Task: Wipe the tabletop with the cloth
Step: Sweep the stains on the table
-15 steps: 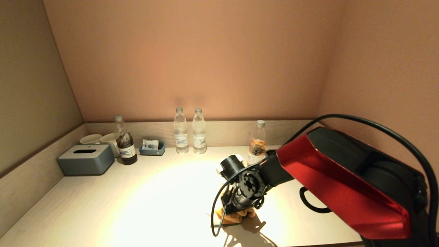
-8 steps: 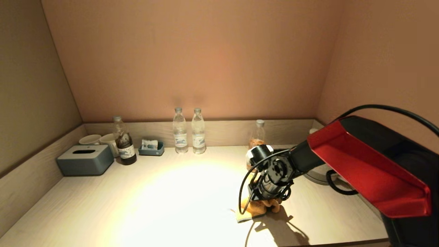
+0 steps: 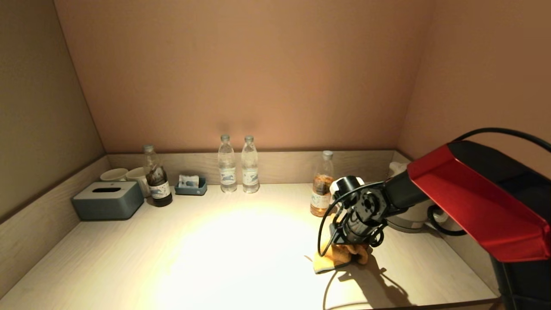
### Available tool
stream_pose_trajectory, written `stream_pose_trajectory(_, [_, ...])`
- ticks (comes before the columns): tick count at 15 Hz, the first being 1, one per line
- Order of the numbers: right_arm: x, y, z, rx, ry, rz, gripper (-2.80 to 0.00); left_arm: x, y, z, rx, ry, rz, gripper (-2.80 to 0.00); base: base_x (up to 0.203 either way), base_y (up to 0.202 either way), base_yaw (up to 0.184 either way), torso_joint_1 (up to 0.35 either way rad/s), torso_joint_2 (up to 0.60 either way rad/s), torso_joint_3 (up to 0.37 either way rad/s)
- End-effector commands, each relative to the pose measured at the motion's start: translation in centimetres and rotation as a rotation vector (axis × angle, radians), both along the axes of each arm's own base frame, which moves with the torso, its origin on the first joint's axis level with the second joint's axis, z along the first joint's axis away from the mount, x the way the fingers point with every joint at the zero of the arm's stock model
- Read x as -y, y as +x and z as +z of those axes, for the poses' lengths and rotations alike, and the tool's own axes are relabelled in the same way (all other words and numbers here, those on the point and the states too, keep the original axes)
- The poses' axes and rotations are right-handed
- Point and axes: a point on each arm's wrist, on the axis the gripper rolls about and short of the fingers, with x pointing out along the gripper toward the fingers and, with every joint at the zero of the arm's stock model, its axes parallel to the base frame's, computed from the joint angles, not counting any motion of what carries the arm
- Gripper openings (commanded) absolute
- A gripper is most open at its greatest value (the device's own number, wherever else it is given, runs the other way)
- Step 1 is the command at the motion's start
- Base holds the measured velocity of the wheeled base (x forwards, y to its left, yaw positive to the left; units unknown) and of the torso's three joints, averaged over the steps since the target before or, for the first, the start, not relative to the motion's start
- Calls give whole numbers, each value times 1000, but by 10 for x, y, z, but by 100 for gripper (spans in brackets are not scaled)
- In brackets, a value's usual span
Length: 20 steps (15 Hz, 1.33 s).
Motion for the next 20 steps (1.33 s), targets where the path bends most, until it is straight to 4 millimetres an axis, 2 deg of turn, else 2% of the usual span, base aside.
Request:
stream_pose_trajectory(1, [-6, -2, -2, -4, 1, 15, -280, 0, 0, 0, 2, -1, 1, -280, 0, 0, 0, 0, 0, 0])
stream_pose_trajectory(5, [-81, -25, 1, 0, 50, 224, -280, 0, 0, 0, 2, -1, 1, -280, 0, 0, 0, 0, 0, 0])
stream_pose_trajectory(8, [-127, -32, 11, 44, 106, 350, -280, 0, 0, 0, 1, -1, 1, -280, 0, 0, 0, 0, 0, 0])
stream_pose_trajectory(14, [-193, -26, 5, 111, 128, 501, -280, 0, 0, 0, 1, -1, 1, -280, 0, 0, 0, 0, 0, 0])
stream_pose_trajectory(16, [-207, -23, 2, 137, 121, 552, -280, 0, 0, 0, 1, -1, 1, -280, 0, 0, 0, 0, 0, 0])
stream_pose_trajectory(18, [-210, -22, 0, 146, 113, 573, -280, 0, 0, 0, 2, -1, 1, -280, 0, 0, 0, 0, 0, 0])
stream_pose_trajectory(20, [-224, -16, 1, 195, 114, 618, -280, 0, 0, 0, 2, -1, 1, -280, 0, 0, 0, 0, 0, 0])
